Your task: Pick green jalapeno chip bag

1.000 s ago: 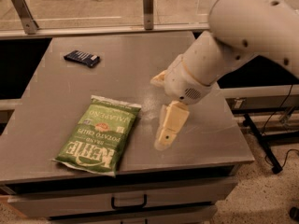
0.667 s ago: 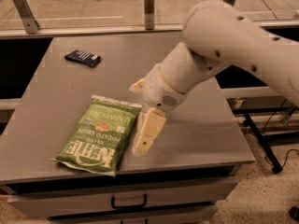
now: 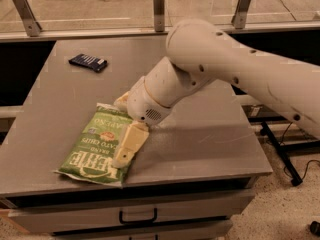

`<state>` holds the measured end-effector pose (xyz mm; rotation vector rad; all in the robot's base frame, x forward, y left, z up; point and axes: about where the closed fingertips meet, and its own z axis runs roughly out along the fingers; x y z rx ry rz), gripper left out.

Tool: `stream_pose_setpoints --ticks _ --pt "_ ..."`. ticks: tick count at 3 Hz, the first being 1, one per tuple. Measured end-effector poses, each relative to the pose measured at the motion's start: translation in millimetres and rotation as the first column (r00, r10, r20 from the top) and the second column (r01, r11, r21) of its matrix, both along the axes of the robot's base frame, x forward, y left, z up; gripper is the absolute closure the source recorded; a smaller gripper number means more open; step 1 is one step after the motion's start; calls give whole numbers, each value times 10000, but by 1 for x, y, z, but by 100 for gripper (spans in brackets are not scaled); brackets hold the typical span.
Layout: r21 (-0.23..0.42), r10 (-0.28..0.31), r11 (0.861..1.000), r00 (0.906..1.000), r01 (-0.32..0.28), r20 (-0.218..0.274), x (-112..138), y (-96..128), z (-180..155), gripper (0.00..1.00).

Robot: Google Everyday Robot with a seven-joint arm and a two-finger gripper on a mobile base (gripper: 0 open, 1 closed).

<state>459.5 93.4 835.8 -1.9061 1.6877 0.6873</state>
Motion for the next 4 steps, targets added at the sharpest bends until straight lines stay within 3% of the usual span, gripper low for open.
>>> stream_pose_setpoints --ticks 1,2,3,4 --pt "519 150 9985 9999 -147 -52 0 18 10 47" --pt "1088 310 9936 9995 -311 29 -1 34 29 70" --pt "2068 562 9764 9978 -623 350 7 64 72 94" --pt "3010 651 9497 9947 -864 800 24 105 126 100"
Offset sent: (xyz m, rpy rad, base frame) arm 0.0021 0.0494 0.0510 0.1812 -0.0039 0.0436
